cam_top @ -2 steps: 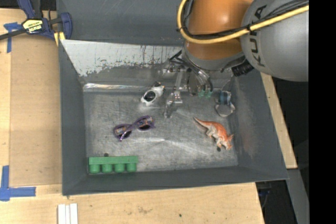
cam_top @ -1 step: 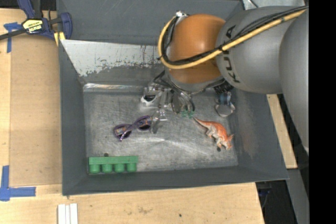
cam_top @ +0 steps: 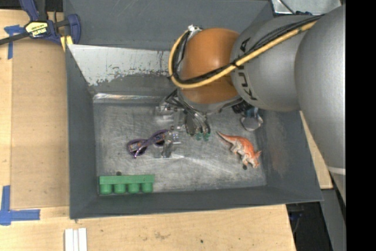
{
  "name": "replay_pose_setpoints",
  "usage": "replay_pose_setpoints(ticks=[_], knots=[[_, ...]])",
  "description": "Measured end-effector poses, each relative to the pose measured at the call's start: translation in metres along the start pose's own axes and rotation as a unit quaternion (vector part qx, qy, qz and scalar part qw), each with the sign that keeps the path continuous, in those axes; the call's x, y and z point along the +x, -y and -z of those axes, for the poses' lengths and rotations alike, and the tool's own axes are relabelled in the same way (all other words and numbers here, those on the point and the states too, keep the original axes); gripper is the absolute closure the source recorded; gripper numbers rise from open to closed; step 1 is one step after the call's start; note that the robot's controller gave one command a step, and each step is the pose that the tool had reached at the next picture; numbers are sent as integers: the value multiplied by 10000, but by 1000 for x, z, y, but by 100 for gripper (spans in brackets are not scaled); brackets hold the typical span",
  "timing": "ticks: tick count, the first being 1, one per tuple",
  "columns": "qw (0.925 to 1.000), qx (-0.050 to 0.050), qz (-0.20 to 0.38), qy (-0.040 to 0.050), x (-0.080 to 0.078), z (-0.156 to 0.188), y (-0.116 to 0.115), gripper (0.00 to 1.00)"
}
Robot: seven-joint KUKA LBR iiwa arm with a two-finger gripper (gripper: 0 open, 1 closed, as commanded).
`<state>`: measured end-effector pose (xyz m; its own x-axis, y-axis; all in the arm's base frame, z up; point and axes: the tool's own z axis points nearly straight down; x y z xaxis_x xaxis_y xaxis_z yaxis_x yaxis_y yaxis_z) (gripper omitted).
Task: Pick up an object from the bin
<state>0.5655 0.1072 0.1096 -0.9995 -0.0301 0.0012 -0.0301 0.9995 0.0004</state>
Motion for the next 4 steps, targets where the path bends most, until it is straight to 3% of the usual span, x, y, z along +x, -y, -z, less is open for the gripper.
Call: replay_pose_setpoints(ticks=[1,2,3,4], knots=[[9919,1,1268,29,5,17,-14,0],[9961,-1,878,28,9,-16,-12,0],[9944,-7,1053,118,10,-33,-19,100],[9944,-7,1052,118,10,-33,-19,100]])
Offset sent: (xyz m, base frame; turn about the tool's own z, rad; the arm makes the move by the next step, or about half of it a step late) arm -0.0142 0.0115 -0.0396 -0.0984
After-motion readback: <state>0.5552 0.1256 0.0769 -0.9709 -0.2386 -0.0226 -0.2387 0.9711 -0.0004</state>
